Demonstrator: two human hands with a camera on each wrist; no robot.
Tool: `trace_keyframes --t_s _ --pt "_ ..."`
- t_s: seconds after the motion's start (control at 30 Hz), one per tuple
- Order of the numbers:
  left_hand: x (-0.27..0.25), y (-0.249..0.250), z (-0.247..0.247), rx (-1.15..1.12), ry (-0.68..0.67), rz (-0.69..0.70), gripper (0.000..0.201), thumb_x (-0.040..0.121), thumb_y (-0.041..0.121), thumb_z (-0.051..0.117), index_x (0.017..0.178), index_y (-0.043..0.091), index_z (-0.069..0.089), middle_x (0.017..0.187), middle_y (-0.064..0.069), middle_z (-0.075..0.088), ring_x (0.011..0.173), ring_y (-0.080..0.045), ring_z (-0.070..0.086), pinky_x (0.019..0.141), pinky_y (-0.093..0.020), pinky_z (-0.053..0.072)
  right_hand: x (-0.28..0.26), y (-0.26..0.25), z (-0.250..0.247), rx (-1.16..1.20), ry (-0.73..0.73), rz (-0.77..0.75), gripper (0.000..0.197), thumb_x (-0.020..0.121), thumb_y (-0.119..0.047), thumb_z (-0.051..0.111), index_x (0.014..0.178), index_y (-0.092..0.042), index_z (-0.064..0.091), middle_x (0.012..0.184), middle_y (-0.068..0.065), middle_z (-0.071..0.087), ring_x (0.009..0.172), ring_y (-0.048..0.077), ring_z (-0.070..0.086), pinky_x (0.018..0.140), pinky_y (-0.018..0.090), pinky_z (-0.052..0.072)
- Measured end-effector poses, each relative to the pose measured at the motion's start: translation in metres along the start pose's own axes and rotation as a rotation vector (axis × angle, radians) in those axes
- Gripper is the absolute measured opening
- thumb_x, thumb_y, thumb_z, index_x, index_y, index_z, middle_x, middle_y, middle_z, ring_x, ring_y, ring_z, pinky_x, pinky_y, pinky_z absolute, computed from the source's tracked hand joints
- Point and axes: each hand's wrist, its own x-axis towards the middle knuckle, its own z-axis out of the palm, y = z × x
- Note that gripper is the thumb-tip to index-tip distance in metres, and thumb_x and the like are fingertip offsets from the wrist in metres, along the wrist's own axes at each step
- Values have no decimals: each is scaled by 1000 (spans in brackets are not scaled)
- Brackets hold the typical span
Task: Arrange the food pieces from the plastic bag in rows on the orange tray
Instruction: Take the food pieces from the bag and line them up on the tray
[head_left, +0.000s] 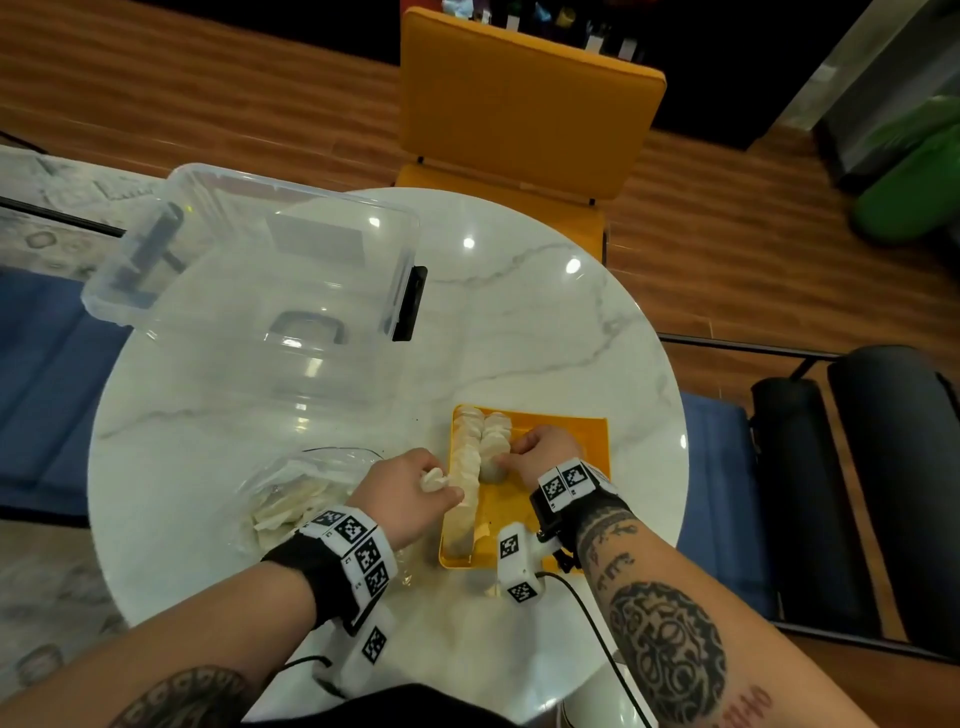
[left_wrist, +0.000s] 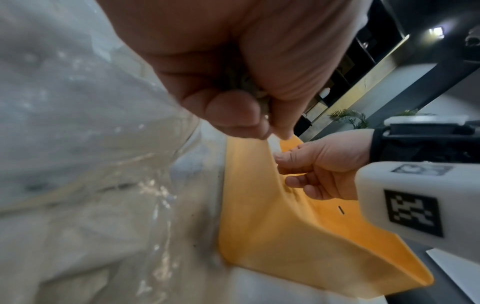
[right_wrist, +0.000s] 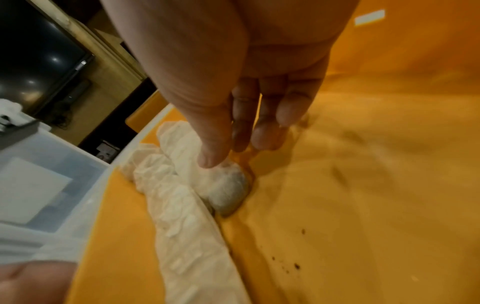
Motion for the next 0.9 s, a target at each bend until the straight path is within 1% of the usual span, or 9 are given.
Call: trace_keyframes --t_s 0.1,0.17,0.3,0.37,0.47,0.57,0.7,0.8,0.9 --pt "-4 6 -10 -136 11 -5 30 77 49 74 90 26 58 73 0 68 51 -17 67 48 -29 55 -15 -3 -10 72 29 -122 20 81 -34 77 88 -25 61 85 -7 65 75 12 61 60 24 44" --pt "-7 15 -17 -213 -16 12 31 77 46 77 86 22 59 65 -3 69 49 -18 67 47 -28 55 -35 -9 -18 212 16 -300 13 86 -29 73 93 -25 63 90 -12 65 81 9 61 68 19 45" --pt "-11 35 -19 -344 -108 78 22 77 25 79 80 17 59 50 2 63 46 -18 63 44 -27 49 -83 -19 -32 333 -178 -552 17 83 -28 78 97 -27 70 94 -12 69 75 0 58 72 14 48" --pt "-15 44 -18 -340 -159 119 22 75 18 79 83 14 59 53 2 62 49 -20 64 47 -28 51 -94 -20 -33 299 -192 -565 11 80 -34 80 84 -30 71 84 -9 69 73 3 58 72 20 50" --pt "-22 52 -17 -335 -198 179 32 70 20 84 92 14 61 66 -8 66 54 -23 66 52 -34 54 -95 -17 -33 292 -136 -539 12 78 -37 74 70 -36 66 73 -5 68 71 11 61 70 34 52" --pt "-26 49 -18 -396 -214 233 27 78 21 79 98 15 63 77 -9 70 64 -21 69 60 -39 57 -97 -14 -43 234 -108 -543 22 86 -27 72 68 -31 59 67 -8 64 65 9 59 65 27 47" --pt "-35 48 -25 -500 -276 287 31 81 33 65 106 15 63 81 2 73 74 -16 69 62 -32 57 -105 -15 -59 224 -39 -564 22 88 -19 73 72 -28 60 69 -6 68 69 13 66 66 24 52" --pt "-41 53 -26 -538 -254 269 22 86 25 67 103 11 63 78 3 73 71 -17 69 57 -31 56 -107 -16 -65 246 4 -582 20 88 -18 72 73 -24 61 66 -5 69 62 10 67 64 23 54" --pt "-43 56 -26 -477 -152 273 7 93 17 65 95 11 63 61 6 69 51 -9 62 47 -26 49 -111 -16 -66 287 9 -597 11 88 -20 72 81 -22 64 73 0 72 66 13 69 69 31 57"
